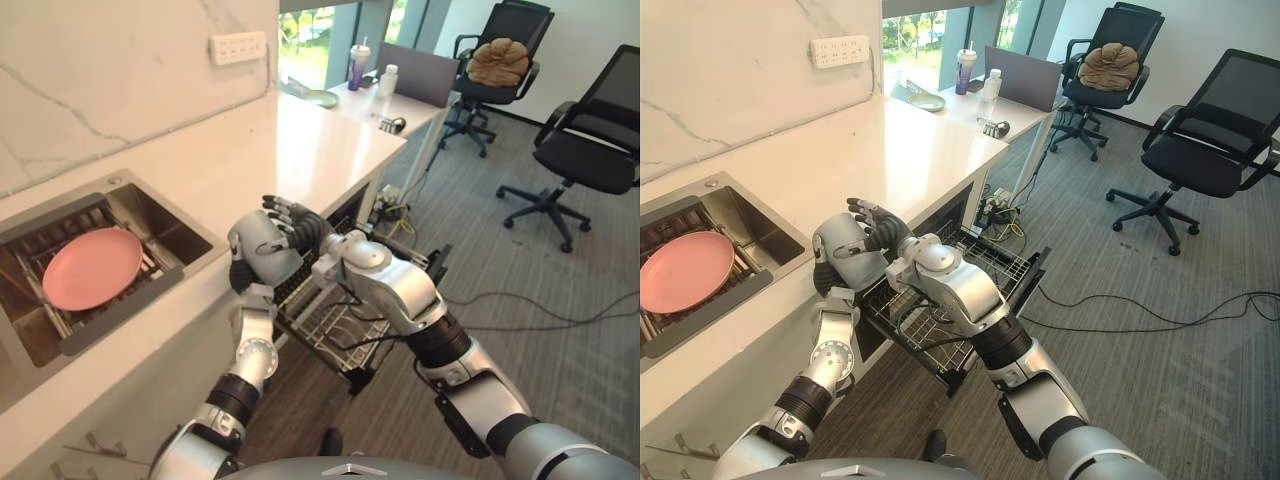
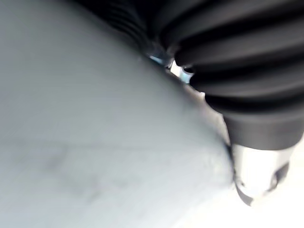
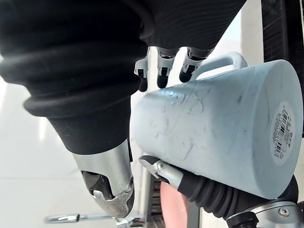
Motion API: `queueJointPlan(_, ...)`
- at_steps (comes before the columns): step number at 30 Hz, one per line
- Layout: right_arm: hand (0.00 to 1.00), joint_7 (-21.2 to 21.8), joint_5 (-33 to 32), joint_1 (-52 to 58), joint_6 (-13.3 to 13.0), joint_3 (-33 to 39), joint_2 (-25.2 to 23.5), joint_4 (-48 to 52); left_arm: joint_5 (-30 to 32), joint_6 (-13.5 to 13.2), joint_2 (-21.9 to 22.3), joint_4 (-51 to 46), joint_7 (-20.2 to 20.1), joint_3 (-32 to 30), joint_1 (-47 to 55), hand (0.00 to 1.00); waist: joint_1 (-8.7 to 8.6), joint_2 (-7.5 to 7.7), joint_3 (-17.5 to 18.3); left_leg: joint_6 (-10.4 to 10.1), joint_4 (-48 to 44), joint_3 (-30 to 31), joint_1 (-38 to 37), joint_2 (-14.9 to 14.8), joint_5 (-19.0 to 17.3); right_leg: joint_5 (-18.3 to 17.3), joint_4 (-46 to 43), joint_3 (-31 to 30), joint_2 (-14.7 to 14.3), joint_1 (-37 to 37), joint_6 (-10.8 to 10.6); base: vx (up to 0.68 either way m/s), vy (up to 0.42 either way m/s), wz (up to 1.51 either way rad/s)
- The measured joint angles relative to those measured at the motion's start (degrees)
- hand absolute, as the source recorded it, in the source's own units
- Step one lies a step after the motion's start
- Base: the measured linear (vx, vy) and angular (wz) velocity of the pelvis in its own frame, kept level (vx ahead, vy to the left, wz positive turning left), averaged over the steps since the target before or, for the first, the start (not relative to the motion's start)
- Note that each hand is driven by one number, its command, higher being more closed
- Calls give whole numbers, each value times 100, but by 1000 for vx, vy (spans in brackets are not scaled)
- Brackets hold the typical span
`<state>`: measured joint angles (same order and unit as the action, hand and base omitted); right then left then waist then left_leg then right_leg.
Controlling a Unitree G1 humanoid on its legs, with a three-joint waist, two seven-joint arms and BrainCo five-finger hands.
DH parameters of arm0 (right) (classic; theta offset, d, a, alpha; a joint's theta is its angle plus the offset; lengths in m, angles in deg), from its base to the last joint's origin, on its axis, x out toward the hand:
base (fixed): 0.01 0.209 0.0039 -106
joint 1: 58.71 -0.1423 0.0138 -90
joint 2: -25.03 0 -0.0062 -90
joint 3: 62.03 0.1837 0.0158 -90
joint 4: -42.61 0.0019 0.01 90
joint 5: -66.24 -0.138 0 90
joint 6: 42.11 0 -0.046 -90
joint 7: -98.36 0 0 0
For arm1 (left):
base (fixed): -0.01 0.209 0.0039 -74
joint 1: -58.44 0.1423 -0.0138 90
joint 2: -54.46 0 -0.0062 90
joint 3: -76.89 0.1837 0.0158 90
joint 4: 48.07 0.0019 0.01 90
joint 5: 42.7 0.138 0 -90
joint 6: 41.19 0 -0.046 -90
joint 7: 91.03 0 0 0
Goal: Walk over to the sink, pick up the cup, carry it to the dishwasher, place the cup inside the dishwasher, then close the dishwasher door
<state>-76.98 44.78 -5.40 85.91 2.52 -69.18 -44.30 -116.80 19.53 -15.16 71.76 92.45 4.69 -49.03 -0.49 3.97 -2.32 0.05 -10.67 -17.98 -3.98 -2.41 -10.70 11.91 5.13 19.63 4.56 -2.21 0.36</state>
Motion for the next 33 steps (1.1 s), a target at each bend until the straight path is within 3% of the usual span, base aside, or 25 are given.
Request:
queueJointPlan(8, 0, 34, 616, -13, 73, -131, -42, -134, 7, 3, 3, -2, 177, 89, -109, 100, 2, 4, -2, 0, 6, 41, 1, 1, 9, 1, 0, 12, -1, 14, 1, 3, 48, 2)
queueJointPlan(17, 0, 248, 1412, -30, 94, -161, -236, -183, 455, -89, 13, -556, 1144, 200, -131, 100, 1, 43, -25, -1, 3, 68, 19, 5, 16, 1, -1, 33, -1, 14, 0, 4, 52, 2)
queueJointPlan(21, 0, 230, 1739, -29, -39, -174, -375, -188, 838, -178, 85, -906, 1695, 202, -133, 100, 4, 43, -25, 7, -27, 100, 58, 6, 21, 2, -6, 100, 14, 14, -2, -3, 52, 5)
queueJointPlan(33, 0, -186, 1970, 161, -155, -328, -405, -100, 1797, -215, 129, -1144, 2501, 280, -140, 100, -1, 37, -26, -16, -113, 216, 101, 0, 13, 2, -40, 160, 19, 63, 5, -10, 51, 4)
